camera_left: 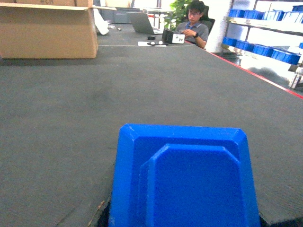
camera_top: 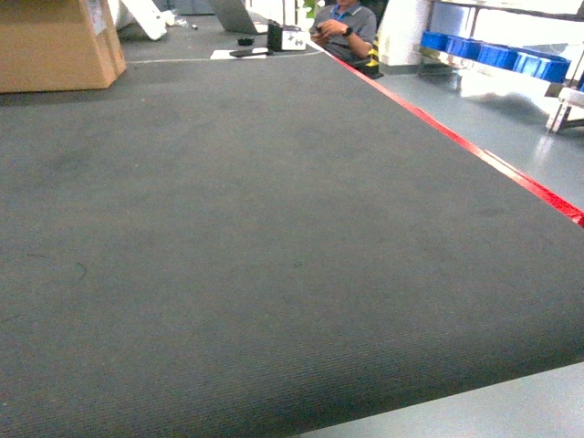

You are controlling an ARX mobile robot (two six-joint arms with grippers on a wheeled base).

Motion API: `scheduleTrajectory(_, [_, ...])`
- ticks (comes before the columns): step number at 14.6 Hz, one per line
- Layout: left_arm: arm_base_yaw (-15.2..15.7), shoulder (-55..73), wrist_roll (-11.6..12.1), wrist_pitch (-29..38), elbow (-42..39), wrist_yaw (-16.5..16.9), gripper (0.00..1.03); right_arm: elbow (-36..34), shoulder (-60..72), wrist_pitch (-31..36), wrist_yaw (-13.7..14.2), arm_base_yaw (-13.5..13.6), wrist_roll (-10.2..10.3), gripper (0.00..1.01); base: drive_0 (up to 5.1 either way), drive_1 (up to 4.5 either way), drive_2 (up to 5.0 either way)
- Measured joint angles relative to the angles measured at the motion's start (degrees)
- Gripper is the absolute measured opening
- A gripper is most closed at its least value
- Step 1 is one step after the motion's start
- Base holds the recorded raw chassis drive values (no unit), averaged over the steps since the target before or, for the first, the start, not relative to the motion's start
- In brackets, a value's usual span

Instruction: Sort blue parts and orange caps into right shelf containers

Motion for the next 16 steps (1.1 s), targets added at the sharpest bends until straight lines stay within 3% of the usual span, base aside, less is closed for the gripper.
scheduleTrajectory(16, [0.0, 0.0, 0.0, 0.0, 0.0, 0.0, 0.44, 0.0, 0.0, 0.0, -0.02, 0.0, 0.0, 0.44, -1.5, -1.48, -1.5])
